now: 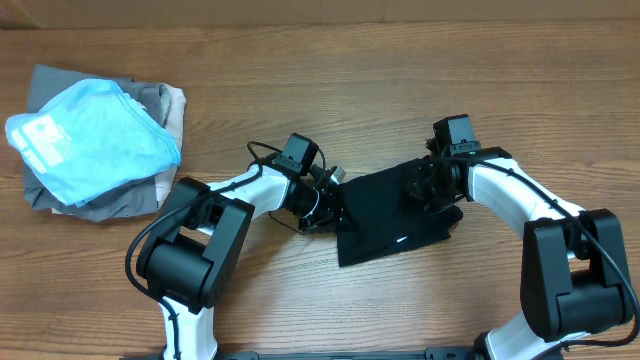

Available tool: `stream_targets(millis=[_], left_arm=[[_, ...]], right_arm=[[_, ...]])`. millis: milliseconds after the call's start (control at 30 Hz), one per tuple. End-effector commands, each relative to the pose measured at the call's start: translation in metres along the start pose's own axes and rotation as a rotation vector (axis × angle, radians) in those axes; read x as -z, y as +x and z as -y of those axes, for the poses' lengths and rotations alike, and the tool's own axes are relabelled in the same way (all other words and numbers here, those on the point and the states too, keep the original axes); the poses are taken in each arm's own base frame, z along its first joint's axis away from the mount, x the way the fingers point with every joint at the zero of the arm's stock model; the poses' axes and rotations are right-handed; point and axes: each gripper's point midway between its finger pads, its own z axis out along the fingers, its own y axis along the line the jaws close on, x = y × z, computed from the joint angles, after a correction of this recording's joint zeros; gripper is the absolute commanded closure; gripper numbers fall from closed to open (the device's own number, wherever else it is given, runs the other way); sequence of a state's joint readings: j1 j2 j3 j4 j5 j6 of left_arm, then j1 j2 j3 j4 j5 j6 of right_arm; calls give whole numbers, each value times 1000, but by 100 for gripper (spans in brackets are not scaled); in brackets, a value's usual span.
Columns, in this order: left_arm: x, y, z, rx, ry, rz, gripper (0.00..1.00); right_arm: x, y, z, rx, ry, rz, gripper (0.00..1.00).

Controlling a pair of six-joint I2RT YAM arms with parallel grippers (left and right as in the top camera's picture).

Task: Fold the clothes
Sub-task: 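Grasp the folded black bundle's left side with the left gripper, then lift the bundle with the left gripper and carry it to the clothes pile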

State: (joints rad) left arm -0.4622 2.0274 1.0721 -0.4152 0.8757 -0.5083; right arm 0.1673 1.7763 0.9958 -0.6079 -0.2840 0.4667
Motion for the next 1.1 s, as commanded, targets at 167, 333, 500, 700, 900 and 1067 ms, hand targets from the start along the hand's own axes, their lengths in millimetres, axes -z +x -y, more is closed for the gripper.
stream_targets(millis=[167,333,500,700,900,1067], left_arm=[[48,-19,9,-124,-15,105,96],[127,-40,32,-247,-36,294,96],[214,-61,56,-323,-31,524,96],[319,-75,62,-329,-42,756,96],[406,-77,44,-359,-105,945,96],[478,-69,32,-351,-153,1114,96]], right_arm=[[79,-17,-25,148,-32,124,96],[152,-23,-55,193,-98,257,96],[190,-21,-67,216,-139,337,96],[195,-14,-70,218,-161,330,96],[193,-9,-68,212,-156,305,96],[192,-7,-66,208,-151,295,96]])
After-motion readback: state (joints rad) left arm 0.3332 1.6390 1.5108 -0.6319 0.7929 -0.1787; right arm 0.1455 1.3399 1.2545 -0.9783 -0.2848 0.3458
